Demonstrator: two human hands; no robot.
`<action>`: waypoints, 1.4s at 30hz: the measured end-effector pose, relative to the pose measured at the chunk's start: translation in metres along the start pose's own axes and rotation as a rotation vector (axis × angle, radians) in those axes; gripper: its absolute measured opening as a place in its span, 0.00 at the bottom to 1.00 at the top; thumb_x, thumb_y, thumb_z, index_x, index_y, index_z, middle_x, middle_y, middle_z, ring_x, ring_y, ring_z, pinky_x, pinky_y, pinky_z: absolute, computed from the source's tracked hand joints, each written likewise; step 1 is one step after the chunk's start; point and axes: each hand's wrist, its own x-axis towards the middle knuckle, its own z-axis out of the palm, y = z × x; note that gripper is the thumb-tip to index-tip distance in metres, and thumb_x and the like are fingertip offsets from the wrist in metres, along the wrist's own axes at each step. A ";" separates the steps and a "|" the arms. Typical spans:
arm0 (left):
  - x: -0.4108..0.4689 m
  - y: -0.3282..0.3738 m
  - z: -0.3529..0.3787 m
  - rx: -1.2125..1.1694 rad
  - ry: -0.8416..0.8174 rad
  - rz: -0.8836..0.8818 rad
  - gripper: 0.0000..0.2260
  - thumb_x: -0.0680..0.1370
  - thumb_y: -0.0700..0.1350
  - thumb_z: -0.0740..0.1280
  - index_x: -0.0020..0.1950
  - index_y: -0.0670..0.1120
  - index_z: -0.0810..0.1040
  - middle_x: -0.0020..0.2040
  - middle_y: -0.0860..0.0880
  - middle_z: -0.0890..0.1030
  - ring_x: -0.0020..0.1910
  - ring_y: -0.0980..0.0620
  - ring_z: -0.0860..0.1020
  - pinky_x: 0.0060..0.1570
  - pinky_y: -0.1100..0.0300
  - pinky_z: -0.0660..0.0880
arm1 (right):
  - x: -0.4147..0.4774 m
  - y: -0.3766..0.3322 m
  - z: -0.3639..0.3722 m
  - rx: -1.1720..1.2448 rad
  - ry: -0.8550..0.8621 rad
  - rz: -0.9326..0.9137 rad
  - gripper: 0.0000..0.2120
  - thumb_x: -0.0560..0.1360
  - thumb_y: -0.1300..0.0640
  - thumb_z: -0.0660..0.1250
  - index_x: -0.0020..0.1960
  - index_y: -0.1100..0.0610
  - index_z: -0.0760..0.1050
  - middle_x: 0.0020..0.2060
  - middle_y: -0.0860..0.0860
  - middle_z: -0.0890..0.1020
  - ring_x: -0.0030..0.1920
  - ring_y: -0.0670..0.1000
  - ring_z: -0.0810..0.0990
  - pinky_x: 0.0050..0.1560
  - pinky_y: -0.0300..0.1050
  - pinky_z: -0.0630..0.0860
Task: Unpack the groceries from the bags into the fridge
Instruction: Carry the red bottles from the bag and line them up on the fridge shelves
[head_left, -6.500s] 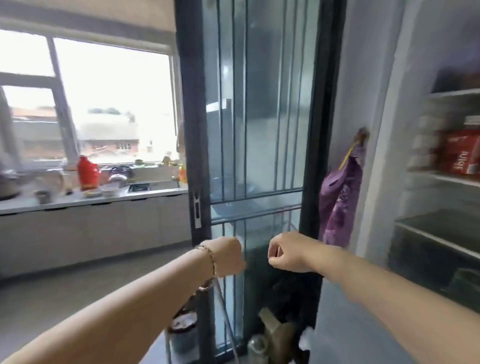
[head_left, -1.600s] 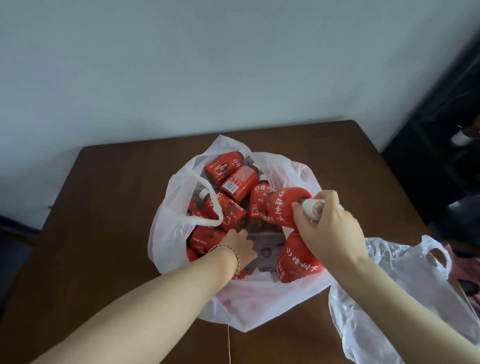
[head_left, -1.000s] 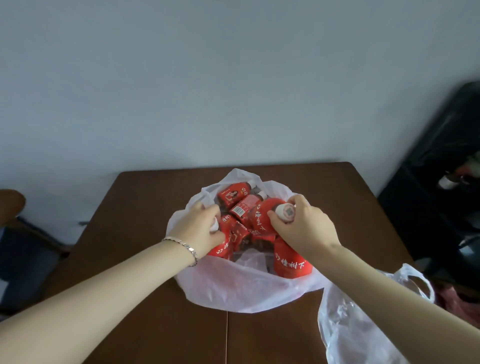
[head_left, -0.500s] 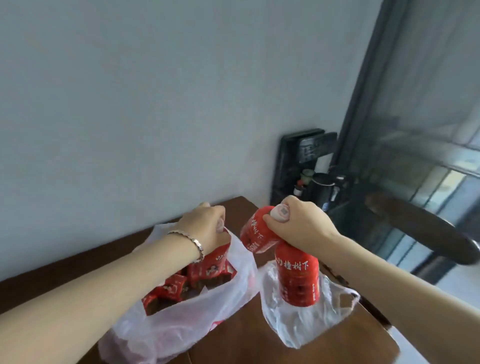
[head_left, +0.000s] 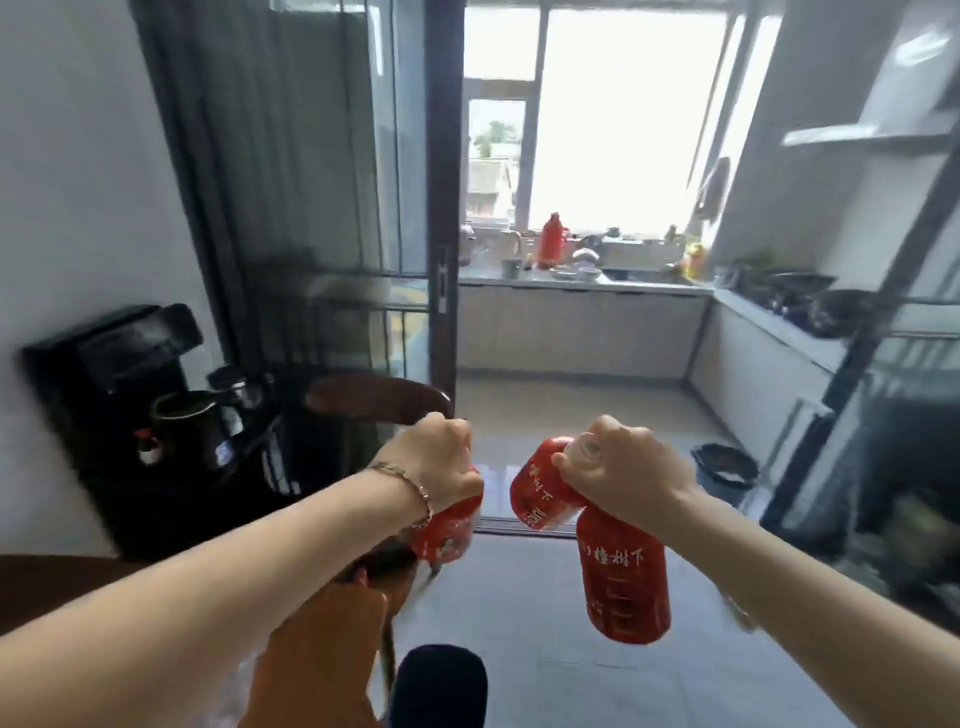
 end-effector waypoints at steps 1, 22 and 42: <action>0.012 0.027 0.010 -0.007 -0.007 0.045 0.13 0.74 0.49 0.66 0.54 0.43 0.76 0.50 0.45 0.75 0.50 0.45 0.77 0.47 0.57 0.72 | -0.003 0.028 -0.009 0.005 0.026 0.047 0.16 0.75 0.43 0.62 0.48 0.57 0.70 0.41 0.53 0.80 0.41 0.55 0.78 0.37 0.40 0.71; 0.176 0.730 0.202 -0.361 -0.267 0.908 0.10 0.70 0.49 0.69 0.44 0.43 0.77 0.42 0.48 0.76 0.43 0.48 0.77 0.39 0.58 0.75 | -0.134 0.603 -0.297 -0.249 0.318 0.926 0.21 0.74 0.42 0.62 0.57 0.57 0.73 0.53 0.54 0.80 0.54 0.56 0.78 0.49 0.44 0.73; 0.359 1.229 0.305 -0.781 -0.248 1.258 0.07 0.70 0.44 0.68 0.47 0.46 0.75 0.44 0.48 0.76 0.45 0.47 0.75 0.41 0.58 0.72 | -0.071 1.014 -0.505 -0.401 0.638 1.324 0.19 0.74 0.39 0.62 0.49 0.55 0.77 0.43 0.51 0.81 0.43 0.53 0.80 0.42 0.44 0.75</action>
